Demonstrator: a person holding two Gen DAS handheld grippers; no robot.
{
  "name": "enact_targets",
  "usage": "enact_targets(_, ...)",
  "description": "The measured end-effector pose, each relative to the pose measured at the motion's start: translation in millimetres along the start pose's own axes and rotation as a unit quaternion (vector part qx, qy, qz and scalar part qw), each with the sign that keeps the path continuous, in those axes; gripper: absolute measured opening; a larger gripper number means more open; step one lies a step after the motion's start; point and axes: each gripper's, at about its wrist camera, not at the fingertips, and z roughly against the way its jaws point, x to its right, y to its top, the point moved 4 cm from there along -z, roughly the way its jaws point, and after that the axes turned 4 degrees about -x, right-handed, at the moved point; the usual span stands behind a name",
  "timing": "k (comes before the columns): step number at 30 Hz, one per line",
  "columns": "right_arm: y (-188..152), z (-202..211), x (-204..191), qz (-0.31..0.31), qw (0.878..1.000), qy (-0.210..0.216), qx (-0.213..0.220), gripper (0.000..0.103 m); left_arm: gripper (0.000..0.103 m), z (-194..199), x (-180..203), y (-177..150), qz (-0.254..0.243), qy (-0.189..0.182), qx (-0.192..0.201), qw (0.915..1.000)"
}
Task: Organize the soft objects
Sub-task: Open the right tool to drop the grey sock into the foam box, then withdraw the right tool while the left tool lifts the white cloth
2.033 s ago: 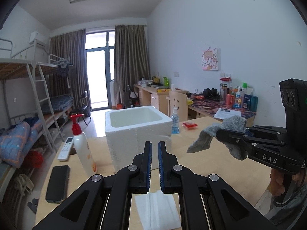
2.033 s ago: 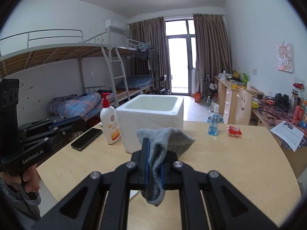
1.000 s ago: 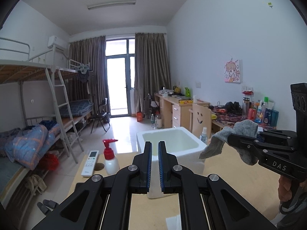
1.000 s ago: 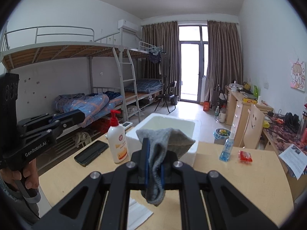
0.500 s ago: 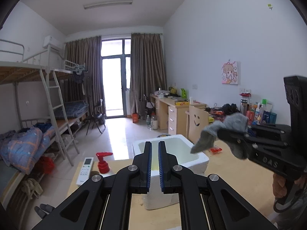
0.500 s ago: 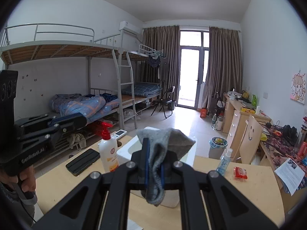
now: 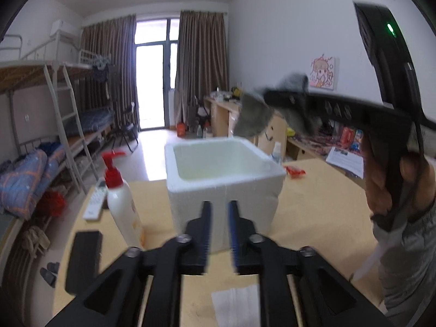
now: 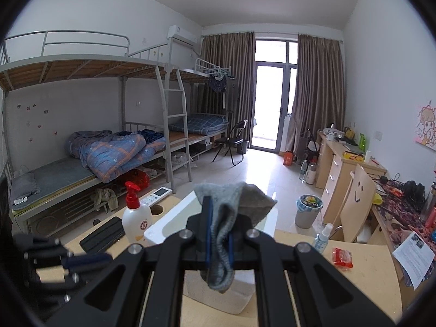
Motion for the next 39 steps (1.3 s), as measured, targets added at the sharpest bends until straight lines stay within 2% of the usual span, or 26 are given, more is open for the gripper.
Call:
enact_targets(1, 1, -2, 1, 0.000, 1.000, 0.001, -0.001, 0.012, 0.042, -3, 1, -4, 0.005, -0.001, -0.008, 1.0000)
enact_targets(2, 1, -5, 1, -0.001, 1.000, 0.003, -0.002, 0.012, 0.048, -6, 1, -8, 0.011, 0.001, -0.016, 0.9998)
enact_targets(4, -1, -9, 3, 0.001, 1.000, 0.007, -0.006, 0.012, 0.050, -10, 3, -16, 0.015, 0.007, -0.026, 0.9995)
enact_targets(7, -1, -17, 5, 0.001, 1.000, 0.011, -0.011, 0.012, 0.067, -21, 5, -29, 0.016, 0.010, -0.052, 0.9985)
enact_targets(8, -2, -20, 5, 0.000, 1.000, 0.012, -0.014, 0.012, 0.069, -24, 8, -35, 0.015, 0.007, -0.062, 0.9979)
enact_targets(17, -2, -49, 11, -0.003, 0.999, 0.019, -0.046, 0.012, 0.069, -44, 15, -71, 0.019, -0.003, -0.120, 0.9926)
enact_targets(30, -9, -85, 11, -0.003, 0.996, 0.037, -0.083, 0.013, 0.069, -67, 20, -99, 0.026, -0.018, -0.168, 0.9853)
enact_targets(33, -11, -92, 12, -0.006, 0.995, 0.036, -0.094, 0.033, 0.069, -70, 19, -103, 0.029, -0.021, -0.174, 0.9840)
enact_targets(35, -12, -94, 13, -0.009, 0.994, 0.038, -0.100, 0.060, 0.069, -73, 19, -104, 0.029, -0.021, -0.177, 0.9835)
enact_targets(37, -12, -92, 13, -0.010, 0.995, 0.036, -0.096, 0.066, 0.069, -74, 20, -105, 0.028, -0.018, -0.182, 0.9828)
enact_targets(39, -11, -89, 13, -0.008, 0.995, 0.036, -0.093, 0.067, 0.069, -76, 20, -107, 0.025, -0.017, -0.186, 0.9821)
